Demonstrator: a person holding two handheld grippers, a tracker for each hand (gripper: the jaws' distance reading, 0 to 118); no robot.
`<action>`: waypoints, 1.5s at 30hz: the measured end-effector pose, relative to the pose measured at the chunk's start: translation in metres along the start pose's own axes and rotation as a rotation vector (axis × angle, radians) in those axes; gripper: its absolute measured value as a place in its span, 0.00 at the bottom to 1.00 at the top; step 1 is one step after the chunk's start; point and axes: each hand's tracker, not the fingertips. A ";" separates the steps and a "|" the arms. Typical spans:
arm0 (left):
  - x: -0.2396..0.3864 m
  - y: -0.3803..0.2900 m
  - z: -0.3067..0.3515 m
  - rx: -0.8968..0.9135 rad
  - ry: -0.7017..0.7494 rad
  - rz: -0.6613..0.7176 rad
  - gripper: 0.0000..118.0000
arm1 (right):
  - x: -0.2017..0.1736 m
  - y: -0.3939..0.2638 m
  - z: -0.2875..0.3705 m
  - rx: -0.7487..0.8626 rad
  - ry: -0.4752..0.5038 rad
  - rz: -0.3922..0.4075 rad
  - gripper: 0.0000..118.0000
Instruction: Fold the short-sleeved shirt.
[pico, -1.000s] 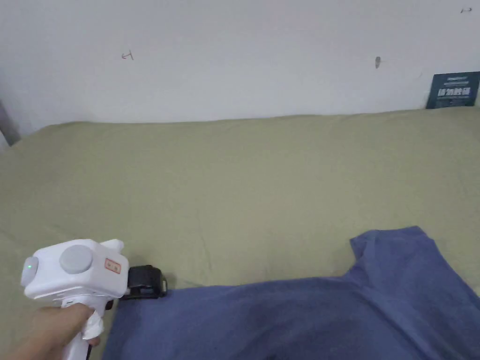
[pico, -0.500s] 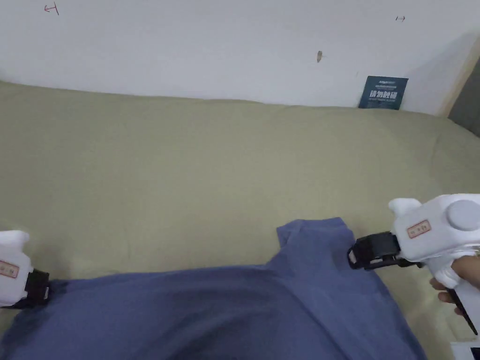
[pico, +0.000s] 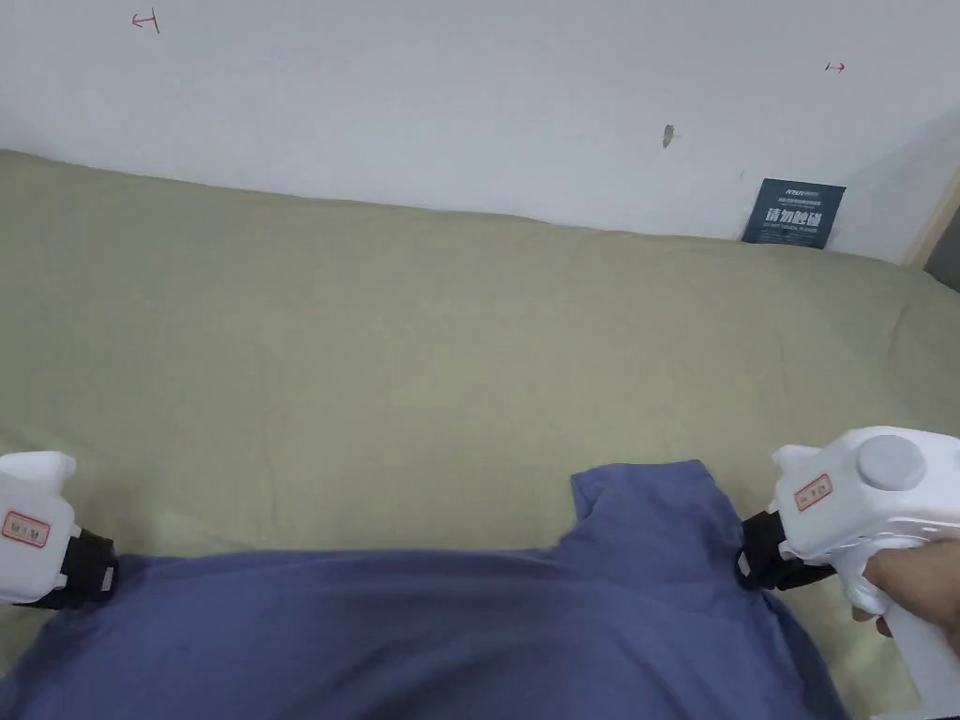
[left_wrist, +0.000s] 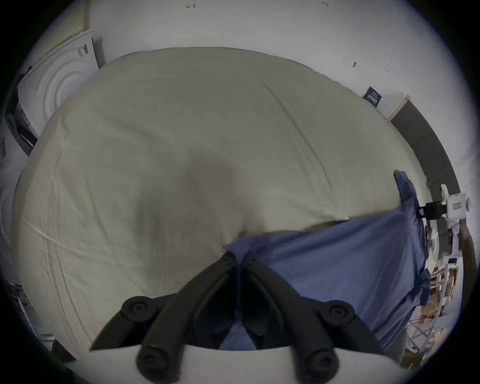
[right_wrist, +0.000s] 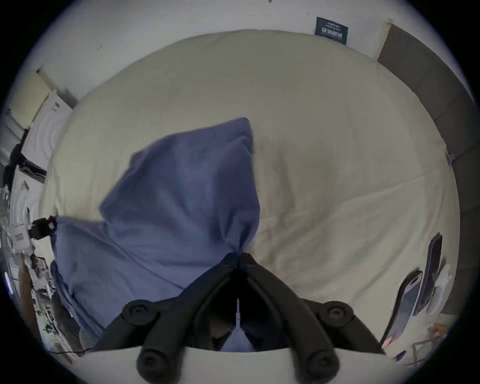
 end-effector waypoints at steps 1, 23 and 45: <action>-0.001 0.000 0.006 0.027 -0.029 0.018 0.02 | -0.002 -0.003 0.010 0.021 0.009 0.017 0.00; -0.047 -0.180 0.165 0.146 -0.263 -0.091 0.02 | 0.003 -0.262 0.171 0.224 0.186 0.016 0.00; 0.026 -0.220 0.217 0.632 -0.130 0.012 0.81 | -0.039 -0.314 0.222 0.737 0.053 -0.007 0.72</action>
